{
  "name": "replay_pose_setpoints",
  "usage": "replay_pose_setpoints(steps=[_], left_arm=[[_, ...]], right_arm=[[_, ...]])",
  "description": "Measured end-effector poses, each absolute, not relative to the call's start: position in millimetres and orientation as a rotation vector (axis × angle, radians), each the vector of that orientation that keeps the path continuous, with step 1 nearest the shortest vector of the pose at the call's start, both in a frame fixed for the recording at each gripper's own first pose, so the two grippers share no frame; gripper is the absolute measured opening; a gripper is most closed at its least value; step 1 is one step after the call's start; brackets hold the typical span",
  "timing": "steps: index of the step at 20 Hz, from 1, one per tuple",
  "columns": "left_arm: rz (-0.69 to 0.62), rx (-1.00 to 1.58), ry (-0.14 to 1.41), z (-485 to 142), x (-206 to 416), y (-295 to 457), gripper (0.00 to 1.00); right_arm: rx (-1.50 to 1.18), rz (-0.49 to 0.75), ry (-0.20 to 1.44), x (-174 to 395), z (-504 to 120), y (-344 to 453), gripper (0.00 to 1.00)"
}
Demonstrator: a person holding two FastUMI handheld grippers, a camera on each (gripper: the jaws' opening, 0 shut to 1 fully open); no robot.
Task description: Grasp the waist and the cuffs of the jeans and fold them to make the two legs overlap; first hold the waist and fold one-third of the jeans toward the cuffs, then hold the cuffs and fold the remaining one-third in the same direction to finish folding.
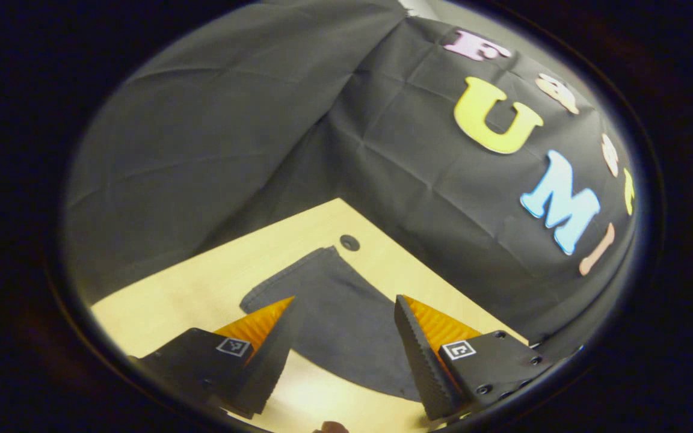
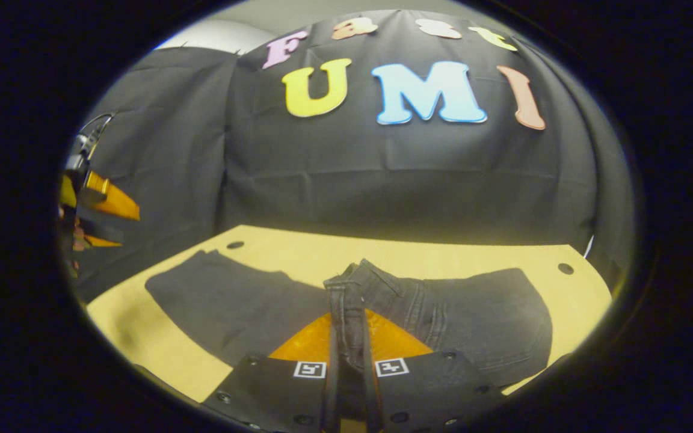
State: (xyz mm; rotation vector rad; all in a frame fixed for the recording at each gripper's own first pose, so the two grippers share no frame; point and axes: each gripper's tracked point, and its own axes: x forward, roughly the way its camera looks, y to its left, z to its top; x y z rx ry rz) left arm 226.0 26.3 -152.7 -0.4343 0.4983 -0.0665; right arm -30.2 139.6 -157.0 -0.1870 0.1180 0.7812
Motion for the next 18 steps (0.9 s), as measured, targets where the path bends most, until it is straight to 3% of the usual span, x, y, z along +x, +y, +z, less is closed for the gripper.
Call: replay_pose_setpoints(steps=[2,7,8,13,18], left_arm=[[-0.028,-0.541,0.533,-165,233,45,0.99],[0.064,-0.674,0.590,-202,246,86,1.00],[0.082,-0.690,0.602,-207,245,93,0.99],[0.193,-0.774,0.675,-246,250,124,1.00],[0.193,-0.803,0.687,-268,286,114,0.99]], right_arm=[[-0.189,0.813,0.178,-40,-168,140,0.18],[-0.196,0.754,0.068,-46,-108,113,0.88],[-0.187,0.725,0.031,-47,-89,101,0.93],[-0.126,0.581,-0.086,-63,4,28,0.95],[-0.096,0.465,-0.094,-71,36,-26,0.95]])
